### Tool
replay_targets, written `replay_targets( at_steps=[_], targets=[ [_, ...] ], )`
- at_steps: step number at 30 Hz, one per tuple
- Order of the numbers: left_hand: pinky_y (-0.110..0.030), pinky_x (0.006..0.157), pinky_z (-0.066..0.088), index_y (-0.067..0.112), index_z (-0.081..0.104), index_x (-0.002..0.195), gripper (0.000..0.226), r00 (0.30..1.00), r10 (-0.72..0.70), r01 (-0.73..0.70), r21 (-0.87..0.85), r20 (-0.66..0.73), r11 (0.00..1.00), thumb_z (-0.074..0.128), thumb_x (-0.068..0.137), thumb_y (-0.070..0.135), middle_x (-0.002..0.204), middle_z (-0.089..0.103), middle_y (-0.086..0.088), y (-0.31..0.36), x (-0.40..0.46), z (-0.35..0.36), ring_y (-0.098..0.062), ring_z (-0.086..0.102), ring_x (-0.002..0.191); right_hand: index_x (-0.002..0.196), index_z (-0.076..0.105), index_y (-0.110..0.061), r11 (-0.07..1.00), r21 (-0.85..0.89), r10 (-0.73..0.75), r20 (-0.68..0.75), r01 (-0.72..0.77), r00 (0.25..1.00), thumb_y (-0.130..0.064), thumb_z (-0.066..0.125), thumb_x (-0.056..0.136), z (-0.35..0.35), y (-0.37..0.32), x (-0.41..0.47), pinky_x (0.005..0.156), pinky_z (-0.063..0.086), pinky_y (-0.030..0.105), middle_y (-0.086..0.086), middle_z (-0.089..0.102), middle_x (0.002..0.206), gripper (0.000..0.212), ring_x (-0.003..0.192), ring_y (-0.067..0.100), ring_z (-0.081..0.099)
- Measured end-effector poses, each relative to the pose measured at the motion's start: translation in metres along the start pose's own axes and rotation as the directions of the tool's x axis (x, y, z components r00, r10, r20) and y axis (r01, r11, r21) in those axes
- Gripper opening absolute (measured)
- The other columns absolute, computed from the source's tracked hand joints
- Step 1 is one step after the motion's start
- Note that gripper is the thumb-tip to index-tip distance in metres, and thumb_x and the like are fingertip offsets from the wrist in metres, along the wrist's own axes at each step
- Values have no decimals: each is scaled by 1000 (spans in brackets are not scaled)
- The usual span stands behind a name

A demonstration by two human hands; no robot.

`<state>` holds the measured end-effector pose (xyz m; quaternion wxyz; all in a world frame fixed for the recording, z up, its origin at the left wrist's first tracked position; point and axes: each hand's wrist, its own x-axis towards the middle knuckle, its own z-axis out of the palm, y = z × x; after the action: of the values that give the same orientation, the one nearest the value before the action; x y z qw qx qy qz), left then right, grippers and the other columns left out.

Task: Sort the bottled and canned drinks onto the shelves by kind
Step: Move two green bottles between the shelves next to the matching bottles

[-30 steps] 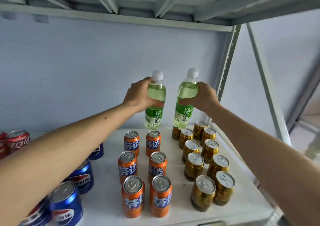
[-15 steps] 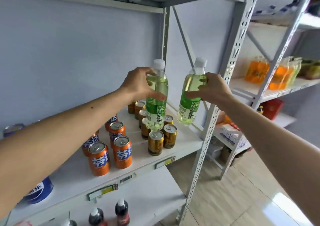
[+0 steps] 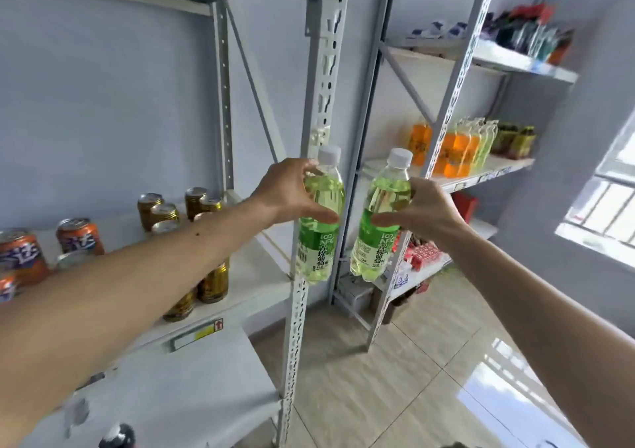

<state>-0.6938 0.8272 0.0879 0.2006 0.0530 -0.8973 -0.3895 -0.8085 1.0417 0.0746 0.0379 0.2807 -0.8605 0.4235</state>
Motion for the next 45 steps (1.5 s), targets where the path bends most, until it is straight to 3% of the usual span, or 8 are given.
replay_targets(
  at_steps=[2,4,6,18,24,32,45],
  targets=[
    [-43,99,51,7,47,139,106,1000,2,-2,-19,2,1000,95,47,33,132,60,-10,10,14,23,-25,60,117,94,67,-18,1000,-8,6,-6,-6,1000,-23,93,56,-19,21,4,71,57,30,-1,71,83,47,77,17,69],
    [-44,96,52,8,50,135,100,1000,5,-4,-25,9,1000,95,49,30,129,61,-9,18,31,47,-25,61,114,92,64,-18,1000,-1,3,-6,-3,1000,-17,91,61,-38,39,9,53,45,8,-6,66,76,42,67,8,62],
    [-44,95,53,9,52,133,98,1000,9,-8,-21,13,1000,96,48,31,126,63,-9,23,48,67,-25,62,112,89,62,-19,1000,-10,14,-9,-14,1000,-15,90,62,-50,57,17,43,37,4,-9,62,71,39,60,3,55],
    [-41,94,53,8,58,128,95,990,105,-105,0,91,994,95,45,36,119,68,-6,39,183,159,-23,64,109,93,72,-17,975,-94,182,-179,-200,967,-27,94,53,-108,153,99,76,59,40,0,73,81,46,77,19,69],
    [-39,96,52,7,58,128,91,988,114,-110,-41,108,993,96,48,32,120,67,-8,51,249,213,-23,63,109,88,72,-22,966,-93,215,-241,-243,946,-31,93,52,-138,206,140,81,57,40,-1,74,84,42,83,19,69],
    [-41,94,53,9,62,121,92,986,117,-112,-46,117,993,95,42,41,115,70,-6,72,333,297,-22,65,104,91,72,-18,965,-87,220,-231,-246,948,-28,94,53,-195,289,207,81,56,40,1,73,86,44,84,20,68],
    [-43,96,51,8,58,126,96,978,133,-122,-73,163,990,96,43,38,120,67,-8,113,503,433,-26,63,110,85,71,-21,957,-98,241,-248,-272,938,-32,95,48,-289,442,337,80,58,44,-1,73,83,46,81,18,69]
  ],
)
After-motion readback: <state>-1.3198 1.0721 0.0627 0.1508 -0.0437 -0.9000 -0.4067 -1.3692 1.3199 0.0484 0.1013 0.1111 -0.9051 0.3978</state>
